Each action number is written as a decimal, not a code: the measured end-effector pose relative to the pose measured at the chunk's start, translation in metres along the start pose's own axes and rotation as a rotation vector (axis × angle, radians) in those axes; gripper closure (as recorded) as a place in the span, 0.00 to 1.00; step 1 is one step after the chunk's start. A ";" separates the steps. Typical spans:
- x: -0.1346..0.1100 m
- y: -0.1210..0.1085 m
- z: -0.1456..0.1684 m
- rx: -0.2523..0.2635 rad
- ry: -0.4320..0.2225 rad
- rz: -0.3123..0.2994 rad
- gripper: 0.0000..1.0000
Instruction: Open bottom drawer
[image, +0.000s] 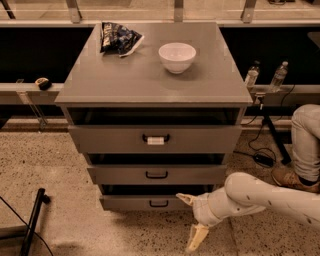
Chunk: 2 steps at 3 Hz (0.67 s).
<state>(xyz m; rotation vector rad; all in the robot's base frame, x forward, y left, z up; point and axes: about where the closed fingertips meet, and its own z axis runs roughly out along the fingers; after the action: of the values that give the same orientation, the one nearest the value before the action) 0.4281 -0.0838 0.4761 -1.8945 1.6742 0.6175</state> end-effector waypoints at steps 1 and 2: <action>0.043 -0.016 0.021 -0.016 -0.022 0.008 0.00; 0.090 -0.032 0.058 -0.019 -0.039 0.017 0.00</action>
Offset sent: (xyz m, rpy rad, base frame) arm 0.0742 -0.0405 -0.1704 0.0540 0.0396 -0.0098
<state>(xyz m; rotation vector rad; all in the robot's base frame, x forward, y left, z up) 0.4720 -0.1102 0.3773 -1.8712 1.6672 0.6757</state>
